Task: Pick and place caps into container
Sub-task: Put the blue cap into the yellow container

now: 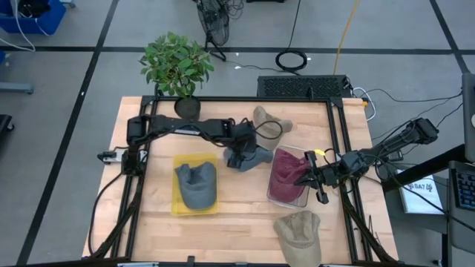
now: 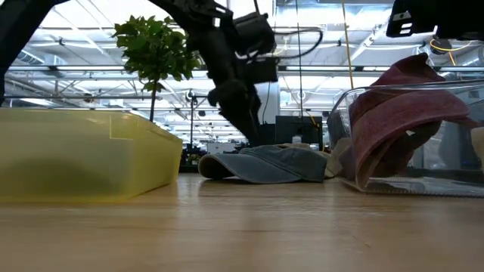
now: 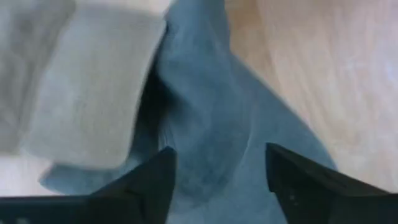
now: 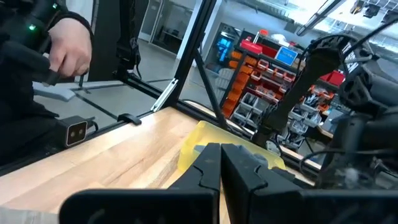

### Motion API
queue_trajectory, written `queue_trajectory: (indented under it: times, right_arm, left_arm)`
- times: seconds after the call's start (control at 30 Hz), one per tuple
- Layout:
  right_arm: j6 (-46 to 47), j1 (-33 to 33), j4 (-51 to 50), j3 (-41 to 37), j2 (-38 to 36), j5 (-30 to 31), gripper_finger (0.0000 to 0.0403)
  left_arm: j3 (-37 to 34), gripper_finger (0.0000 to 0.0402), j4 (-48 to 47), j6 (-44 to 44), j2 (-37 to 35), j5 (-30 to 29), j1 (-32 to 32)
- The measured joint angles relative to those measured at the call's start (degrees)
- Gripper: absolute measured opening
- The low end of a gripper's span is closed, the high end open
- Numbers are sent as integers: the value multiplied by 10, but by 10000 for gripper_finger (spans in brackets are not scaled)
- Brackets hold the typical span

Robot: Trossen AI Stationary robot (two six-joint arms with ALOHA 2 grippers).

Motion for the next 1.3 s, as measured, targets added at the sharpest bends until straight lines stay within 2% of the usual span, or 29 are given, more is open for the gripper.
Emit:
queue_trajectory:
  times: [0.1,0.2,0.57,0.77,0.9,1.1,1.3]
  right_arm:
    - [0,0,-1,0,0,0,0]
    - [0,0,0,0,0,0,0]
    - [3,0,0,0,0,0,0]
    - [4,0,0,0,0,0,0]
    - [4,0,0,0,0,0,0]
    - [4,0,0,0,0,0,0]
    - [5,0,0,0,0,0,0]
  left_arm:
    - [5,284,12,13,-3,15,0]
    - [5,294,7,13,-1,22,2]
    - [2,249,21,-35,52,24,17]
    - [3,233,27,-73,56,25,17]
    - [15,182,6,-115,57,50,25]
    - [17,26,6,-155,57,50,32]
    - [16,8,-10,-160,43,49,29]
